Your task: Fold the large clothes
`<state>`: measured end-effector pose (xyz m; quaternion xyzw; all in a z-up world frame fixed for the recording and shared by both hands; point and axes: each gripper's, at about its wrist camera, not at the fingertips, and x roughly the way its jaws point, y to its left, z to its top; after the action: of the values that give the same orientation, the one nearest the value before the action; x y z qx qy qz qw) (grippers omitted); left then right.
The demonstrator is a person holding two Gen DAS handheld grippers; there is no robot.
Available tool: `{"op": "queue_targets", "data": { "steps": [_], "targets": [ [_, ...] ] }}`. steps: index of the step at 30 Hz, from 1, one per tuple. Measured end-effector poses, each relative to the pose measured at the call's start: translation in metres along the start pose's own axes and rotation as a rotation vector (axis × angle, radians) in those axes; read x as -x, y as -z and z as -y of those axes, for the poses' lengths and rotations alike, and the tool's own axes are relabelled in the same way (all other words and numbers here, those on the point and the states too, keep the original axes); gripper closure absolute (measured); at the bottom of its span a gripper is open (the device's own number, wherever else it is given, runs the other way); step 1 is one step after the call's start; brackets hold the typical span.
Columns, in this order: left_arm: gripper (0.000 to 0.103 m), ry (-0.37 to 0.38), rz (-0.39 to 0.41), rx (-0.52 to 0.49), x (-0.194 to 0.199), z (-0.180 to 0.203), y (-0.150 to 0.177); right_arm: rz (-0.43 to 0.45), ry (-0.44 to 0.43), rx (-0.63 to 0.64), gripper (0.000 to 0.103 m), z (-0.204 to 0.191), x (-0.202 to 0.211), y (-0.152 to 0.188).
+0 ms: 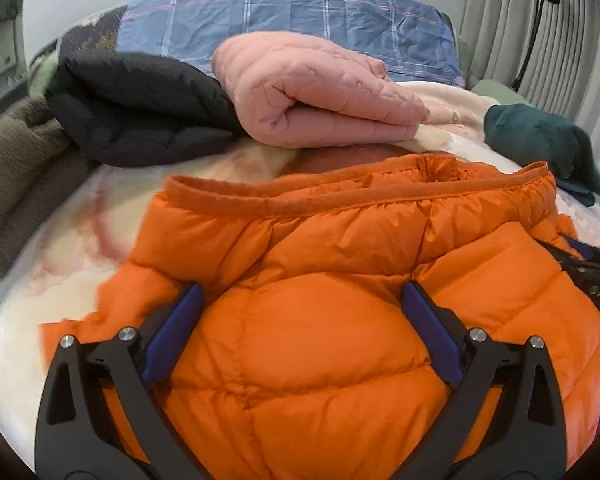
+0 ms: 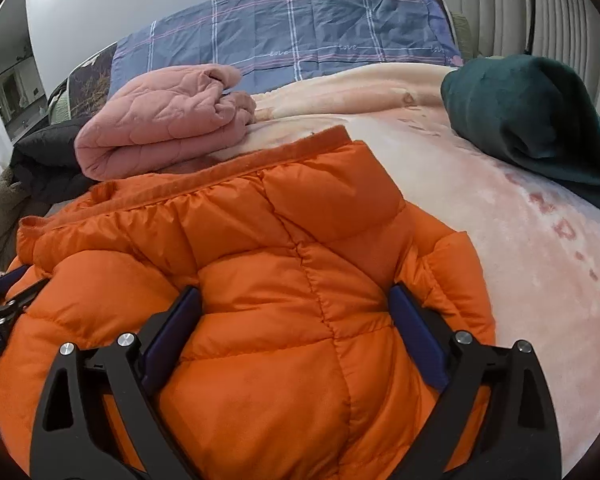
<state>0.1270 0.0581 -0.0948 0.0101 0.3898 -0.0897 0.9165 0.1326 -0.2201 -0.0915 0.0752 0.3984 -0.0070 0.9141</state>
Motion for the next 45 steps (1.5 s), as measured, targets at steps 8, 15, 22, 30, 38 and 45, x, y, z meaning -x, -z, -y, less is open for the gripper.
{"op": "queue_targets", "data": {
  "steps": [8,15,22,30,38,45],
  "targets": [
    [0.004,-0.059,0.067,-0.021,0.027,0.025,-0.056,0.005,0.028,-0.022,0.008,-0.03,0.003,-0.055],
    [0.002,-0.077,-0.099,0.053,-0.052,0.017,-0.04,-0.058,0.06,-0.035,0.001,-0.027,-0.062,-0.036],
    [0.002,-0.094,-0.088,0.036,-0.057,0.02,-0.034,-0.044,0.073,-0.02,0.001,-0.029,-0.068,-0.031],
    [0.002,-0.086,-0.086,0.043,-0.062,0.017,-0.032,-0.041,0.078,-0.013,0.001,-0.03,-0.069,-0.03],
    [0.004,0.0,0.039,-0.021,0.024,0.03,-0.024,0.029,0.031,0.041,0.004,-0.038,0.012,-0.017],
    [0.002,-0.051,-0.063,0.006,-0.015,0.029,0.008,-0.005,0.057,0.039,0.001,-0.034,-0.02,0.016]
  ]
}}
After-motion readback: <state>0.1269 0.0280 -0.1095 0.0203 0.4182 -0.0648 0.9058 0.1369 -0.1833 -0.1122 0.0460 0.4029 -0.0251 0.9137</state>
